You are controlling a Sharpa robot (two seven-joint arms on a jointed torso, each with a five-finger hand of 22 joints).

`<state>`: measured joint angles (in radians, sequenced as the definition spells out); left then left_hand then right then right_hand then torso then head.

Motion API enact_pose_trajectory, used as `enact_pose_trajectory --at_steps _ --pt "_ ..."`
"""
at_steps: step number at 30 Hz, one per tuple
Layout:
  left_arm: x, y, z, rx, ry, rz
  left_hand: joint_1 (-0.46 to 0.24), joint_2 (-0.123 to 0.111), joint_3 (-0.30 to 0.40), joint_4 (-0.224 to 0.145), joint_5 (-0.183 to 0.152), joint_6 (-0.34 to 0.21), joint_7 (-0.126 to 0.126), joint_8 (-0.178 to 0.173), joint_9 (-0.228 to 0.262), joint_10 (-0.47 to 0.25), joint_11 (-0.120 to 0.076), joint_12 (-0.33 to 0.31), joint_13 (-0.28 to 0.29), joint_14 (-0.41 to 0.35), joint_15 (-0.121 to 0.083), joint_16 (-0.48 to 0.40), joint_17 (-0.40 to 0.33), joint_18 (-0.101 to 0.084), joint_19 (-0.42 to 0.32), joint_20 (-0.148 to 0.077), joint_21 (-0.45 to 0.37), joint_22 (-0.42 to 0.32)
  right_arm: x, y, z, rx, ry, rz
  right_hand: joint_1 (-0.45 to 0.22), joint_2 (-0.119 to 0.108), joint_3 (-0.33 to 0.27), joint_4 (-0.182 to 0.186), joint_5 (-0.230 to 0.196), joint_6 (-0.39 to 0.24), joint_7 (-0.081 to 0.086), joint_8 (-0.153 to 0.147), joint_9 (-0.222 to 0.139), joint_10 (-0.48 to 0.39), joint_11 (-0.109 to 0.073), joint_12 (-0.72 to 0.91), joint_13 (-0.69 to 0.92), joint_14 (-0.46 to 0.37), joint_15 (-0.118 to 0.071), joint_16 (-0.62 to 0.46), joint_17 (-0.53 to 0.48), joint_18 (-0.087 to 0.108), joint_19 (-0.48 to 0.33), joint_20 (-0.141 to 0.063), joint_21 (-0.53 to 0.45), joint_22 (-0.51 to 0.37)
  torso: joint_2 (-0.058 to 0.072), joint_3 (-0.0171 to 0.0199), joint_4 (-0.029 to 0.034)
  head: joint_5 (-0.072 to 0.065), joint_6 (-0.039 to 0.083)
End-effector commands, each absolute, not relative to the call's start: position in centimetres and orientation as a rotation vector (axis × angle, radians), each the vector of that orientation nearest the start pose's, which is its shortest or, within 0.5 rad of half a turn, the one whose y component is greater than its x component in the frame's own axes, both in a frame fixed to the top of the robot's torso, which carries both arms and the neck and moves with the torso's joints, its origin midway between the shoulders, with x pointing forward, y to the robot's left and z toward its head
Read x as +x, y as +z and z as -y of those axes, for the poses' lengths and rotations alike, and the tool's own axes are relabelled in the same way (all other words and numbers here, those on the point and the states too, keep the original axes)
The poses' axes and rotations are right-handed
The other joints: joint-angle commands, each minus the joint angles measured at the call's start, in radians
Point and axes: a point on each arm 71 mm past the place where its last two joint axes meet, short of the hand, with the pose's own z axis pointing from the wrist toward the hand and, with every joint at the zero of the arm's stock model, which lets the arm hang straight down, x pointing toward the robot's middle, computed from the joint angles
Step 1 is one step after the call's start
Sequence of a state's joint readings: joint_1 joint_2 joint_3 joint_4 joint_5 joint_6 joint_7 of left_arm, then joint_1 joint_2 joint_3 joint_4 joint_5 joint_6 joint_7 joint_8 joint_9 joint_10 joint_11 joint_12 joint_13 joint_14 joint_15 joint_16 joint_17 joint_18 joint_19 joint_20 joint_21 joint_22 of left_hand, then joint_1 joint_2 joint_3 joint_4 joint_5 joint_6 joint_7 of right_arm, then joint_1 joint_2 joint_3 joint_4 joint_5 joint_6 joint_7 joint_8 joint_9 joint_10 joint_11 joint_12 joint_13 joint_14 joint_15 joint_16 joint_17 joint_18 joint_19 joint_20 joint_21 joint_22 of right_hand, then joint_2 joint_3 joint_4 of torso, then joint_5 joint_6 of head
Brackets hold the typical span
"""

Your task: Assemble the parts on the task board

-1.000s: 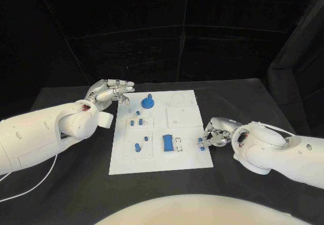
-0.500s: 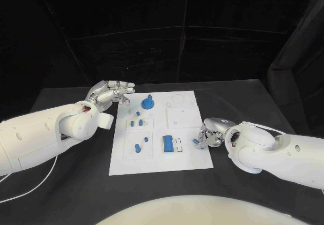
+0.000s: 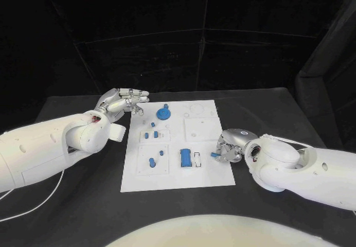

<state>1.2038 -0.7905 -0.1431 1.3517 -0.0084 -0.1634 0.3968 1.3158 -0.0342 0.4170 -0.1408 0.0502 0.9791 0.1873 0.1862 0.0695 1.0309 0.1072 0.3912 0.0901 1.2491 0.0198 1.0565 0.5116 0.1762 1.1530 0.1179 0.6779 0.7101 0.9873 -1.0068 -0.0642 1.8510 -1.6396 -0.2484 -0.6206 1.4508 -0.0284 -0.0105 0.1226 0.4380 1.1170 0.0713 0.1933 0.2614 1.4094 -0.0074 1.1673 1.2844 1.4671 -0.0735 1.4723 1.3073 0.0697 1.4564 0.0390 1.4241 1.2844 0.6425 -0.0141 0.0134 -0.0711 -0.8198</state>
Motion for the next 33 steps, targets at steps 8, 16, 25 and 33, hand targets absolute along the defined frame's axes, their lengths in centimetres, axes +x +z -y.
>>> enact_pose_trajectory --at_steps 8,16,25,33 --pt "50.4 -22.2 -22.8 -1.105 -1.528 -1.537 0.003 0.002 -0.002 -0.005 0.003 -0.008 0.000 0.004 0.001 -0.006 0.001 0.004 0.001 -0.009 0.000 -0.006 -0.002 0.006 -0.004 0.001 -0.003 -0.001 36.6 -24.8 20.3 0.157 0.443 -1.890 -0.043 -0.049 0.197 0.049 0.043 -0.007 -0.001 0.000 0.035 0.011 -0.006 0.014 0.011 0.074 -0.005 0.000 0.113 -0.011 0.005 -0.013 -0.002 0.007 0.000 -0.0008 0.0024 -0.002 -0.002" --pt "50.4 -22.2 -22.8 -1.105 -1.528 -1.536 0.003 0.003 -0.001 -0.006 0.003 -0.009 0.000 0.005 0.001 -0.008 0.001 0.005 0.001 -0.010 0.000 -0.006 -0.003 0.007 -0.004 0.001 -0.003 0.000 36.3 -24.3 19.7 0.234 0.514 -1.864 -0.122 -0.111 0.241 0.082 0.020 -0.009 -0.001 0.001 0.052 0.020 -0.004 0.022 0.017 0.075 -0.005 0.003 0.117 -0.012 0.007 -0.010 0.001 0.012 0.001 -0.0002 -0.0006 0.004 -0.003" --pt "50.3 -22.2 -22.7 -1.104 -1.530 -1.538 0.002 0.003 -0.002 -0.006 0.003 -0.010 0.000 0.006 0.001 -0.008 0.001 0.006 0.001 -0.009 0.000 -0.005 -0.002 0.006 -0.004 0.001 -0.003 0.000 36.5 -25.3 19.1 0.255 0.488 -1.958 -0.171 -0.128 0.227 0.102 0.085 0.005 -0.006 0.009 0.065 0.024 -0.007 0.025 0.020 0.075 -0.007 0.004 0.119 -0.013 0.009 -0.011 0.002 0.015 0.000 -0.0008 0.0010 0.004 -0.005" --pt "50.3 -22.1 -22.7 -1.105 -1.531 -1.539 0.002 0.003 -0.002 -0.006 0.003 -0.010 0.000 0.006 0.001 -0.008 0.001 0.006 0.001 -0.009 0.000 -0.005 -0.002 0.006 -0.004 0.001 -0.003 0.000 36.9 -26.0 18.5 0.268 0.459 -2.009 -0.214 -0.121 0.194 0.123 0.121 0.028 -0.017 0.022 0.081 0.029 -0.016 0.022 0.017 0.077 -0.014 0.008 0.126 -0.015 0.014 -0.016 0.008 0.026 0.000 -0.0009 0.0005 0.008 -0.008"
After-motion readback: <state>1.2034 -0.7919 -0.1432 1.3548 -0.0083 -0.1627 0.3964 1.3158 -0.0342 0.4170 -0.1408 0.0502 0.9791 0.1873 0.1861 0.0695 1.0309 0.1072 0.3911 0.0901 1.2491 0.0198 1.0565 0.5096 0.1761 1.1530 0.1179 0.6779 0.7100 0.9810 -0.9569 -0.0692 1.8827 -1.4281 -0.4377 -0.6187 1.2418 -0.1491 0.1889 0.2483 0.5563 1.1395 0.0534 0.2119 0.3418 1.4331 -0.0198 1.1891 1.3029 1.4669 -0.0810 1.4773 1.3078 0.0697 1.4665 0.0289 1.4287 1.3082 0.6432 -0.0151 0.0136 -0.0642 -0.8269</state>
